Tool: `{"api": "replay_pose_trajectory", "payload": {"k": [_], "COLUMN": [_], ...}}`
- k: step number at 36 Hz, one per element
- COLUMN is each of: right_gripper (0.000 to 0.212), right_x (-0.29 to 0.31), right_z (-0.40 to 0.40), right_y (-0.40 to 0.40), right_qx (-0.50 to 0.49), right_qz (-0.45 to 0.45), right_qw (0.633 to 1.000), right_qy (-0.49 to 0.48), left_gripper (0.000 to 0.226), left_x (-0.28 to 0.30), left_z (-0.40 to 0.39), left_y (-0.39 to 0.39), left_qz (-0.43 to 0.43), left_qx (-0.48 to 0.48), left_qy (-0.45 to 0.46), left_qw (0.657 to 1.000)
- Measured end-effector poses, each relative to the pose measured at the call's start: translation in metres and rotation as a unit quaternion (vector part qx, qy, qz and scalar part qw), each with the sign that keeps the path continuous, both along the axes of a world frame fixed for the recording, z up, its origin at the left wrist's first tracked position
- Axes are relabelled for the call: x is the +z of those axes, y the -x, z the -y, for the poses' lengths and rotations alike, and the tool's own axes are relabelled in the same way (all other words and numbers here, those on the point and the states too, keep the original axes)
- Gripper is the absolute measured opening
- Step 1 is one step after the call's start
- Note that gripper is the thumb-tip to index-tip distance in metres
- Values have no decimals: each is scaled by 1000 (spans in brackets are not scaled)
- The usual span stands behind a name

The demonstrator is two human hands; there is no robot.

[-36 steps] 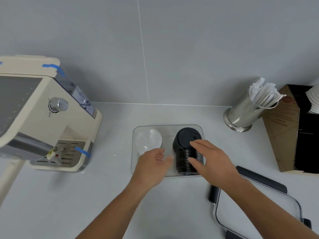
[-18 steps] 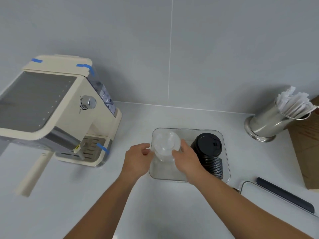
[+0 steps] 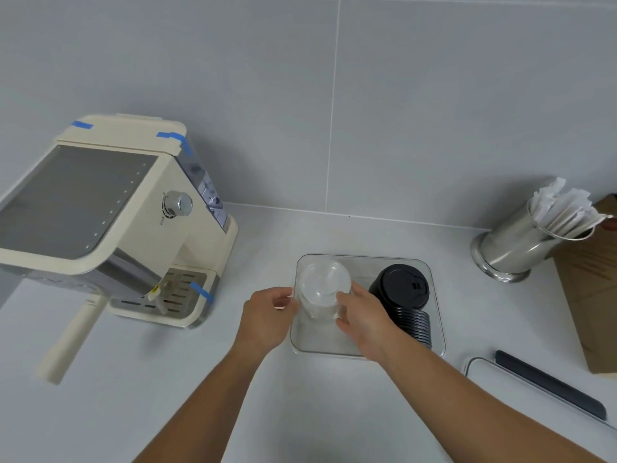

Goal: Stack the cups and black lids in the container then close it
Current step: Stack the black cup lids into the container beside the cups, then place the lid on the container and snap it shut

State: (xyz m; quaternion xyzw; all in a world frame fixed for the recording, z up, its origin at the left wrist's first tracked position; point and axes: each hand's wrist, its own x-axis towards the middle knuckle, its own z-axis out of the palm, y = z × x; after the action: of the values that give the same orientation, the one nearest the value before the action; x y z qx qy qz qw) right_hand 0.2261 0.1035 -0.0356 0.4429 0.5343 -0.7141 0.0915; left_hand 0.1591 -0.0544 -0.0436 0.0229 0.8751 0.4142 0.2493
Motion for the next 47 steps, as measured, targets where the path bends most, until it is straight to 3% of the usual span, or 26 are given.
{"api": "replay_pose_trajectory", "payload": {"k": [5,8,13,17,21,24,47], "right_gripper": [16,17,3,6,28,27,27], "right_x": [7,15,30,51,59,66,69], "right_z": [-2,-5,-8,-11,-17,-21,-130], "right_y": [-12,-24,-43,-68,-86,-105,-272], "right_qx": [-29,-38,-30,-48,-76,-86,-224], "right_qz": [6,-16,-57,-93,-105,-126,-144], "right_qw": [998,996,993,990,986,983,963], "right_qy": [63,84,99,93,100,102,38], "left_gripper": [37,31,12,12,16,17,19], "left_x": [8,14,25,44,57,64,47], "left_z": [6,17,36,45,48,50,-25], "left_y": [-6,-15,-32,-54,-66,-76,-160], "left_qz": [14,23,68,111,151,165,251], "left_qx": [31,43,118,167,179,174,108], "left_qy": [-12,-33,-145,-233,-288,-313,-255], "left_qw": [999,998,980,952,928,919,928]}}
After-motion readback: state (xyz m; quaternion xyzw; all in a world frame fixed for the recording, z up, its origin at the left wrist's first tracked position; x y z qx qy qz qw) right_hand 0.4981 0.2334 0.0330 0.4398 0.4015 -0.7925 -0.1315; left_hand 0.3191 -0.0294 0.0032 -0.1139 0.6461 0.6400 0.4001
